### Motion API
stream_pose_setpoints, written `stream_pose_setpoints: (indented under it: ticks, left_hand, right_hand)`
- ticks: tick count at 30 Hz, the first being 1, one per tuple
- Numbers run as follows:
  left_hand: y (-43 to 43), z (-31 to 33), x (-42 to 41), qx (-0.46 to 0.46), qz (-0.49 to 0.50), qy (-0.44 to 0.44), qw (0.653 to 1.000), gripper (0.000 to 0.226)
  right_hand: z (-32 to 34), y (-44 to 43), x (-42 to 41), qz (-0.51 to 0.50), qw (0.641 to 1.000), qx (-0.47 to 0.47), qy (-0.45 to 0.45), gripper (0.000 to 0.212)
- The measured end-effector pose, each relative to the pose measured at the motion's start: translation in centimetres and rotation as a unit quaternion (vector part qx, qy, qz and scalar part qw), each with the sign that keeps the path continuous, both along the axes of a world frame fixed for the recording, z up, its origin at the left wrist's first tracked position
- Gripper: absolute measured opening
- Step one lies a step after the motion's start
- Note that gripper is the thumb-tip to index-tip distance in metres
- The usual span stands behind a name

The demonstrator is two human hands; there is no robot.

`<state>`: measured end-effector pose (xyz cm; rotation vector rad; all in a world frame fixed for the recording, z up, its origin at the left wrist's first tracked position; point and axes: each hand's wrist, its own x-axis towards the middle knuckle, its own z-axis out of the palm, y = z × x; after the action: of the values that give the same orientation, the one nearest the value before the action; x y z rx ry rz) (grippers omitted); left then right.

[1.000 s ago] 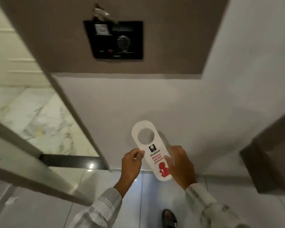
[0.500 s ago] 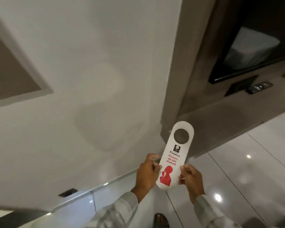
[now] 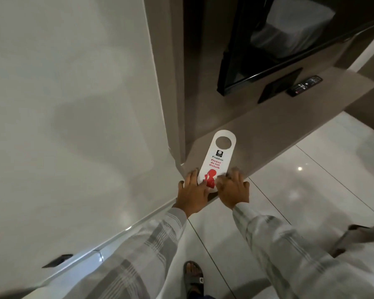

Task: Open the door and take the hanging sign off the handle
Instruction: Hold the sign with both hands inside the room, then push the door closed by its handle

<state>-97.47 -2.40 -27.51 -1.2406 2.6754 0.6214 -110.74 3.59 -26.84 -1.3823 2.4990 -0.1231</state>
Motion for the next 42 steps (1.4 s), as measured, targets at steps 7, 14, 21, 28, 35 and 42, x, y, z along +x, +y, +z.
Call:
stream_pose_setpoints:
  ticks: [7, 14, 21, 28, 35, 42]
  left_hand:
    - [0.4, 0.0, 3.2, -0.039, 0.006, 0.009, 0.999, 0.059]
    - [0.5, 2.1, 16.4, -0.119, 0.112, 0.070, 0.984, 0.053]
    - [5.1, 6.9, 40.7, -0.281, 0.322, 0.073, 0.901, 0.046]
    - [18.1, 14.9, 66.5, -0.398, 0.540, -0.016, 0.741, 0.048]
    - [30.0, 22.6, 79.7, -0.463, 0.673, -0.065, 0.573, 0.061]
    - [31.0, 25.3, 86.4, -0.384, 0.700, -0.034, 0.600, 0.075]
  right_hand:
    - [-0.6, 0.5, 2.0, 0.031, 0.998, -0.032, 0.050, 0.038]
    - [1.2, -2.8, 11.7, 0.149, 0.987, -0.055, 0.008, 0.042]
    - [6.5, -5.9, 33.9, 0.363, 0.923, -0.126, -0.035, 0.044]
    - [14.4, -2.2, 61.9, 0.573, 0.771, -0.258, -0.105, 0.043]
    - [24.8, 6.0, 82.4, 0.697, 0.571, -0.400, -0.168, 0.044]
    - [33.0, 9.6, 93.9, 0.773, 0.421, -0.464, -0.102, 0.055]
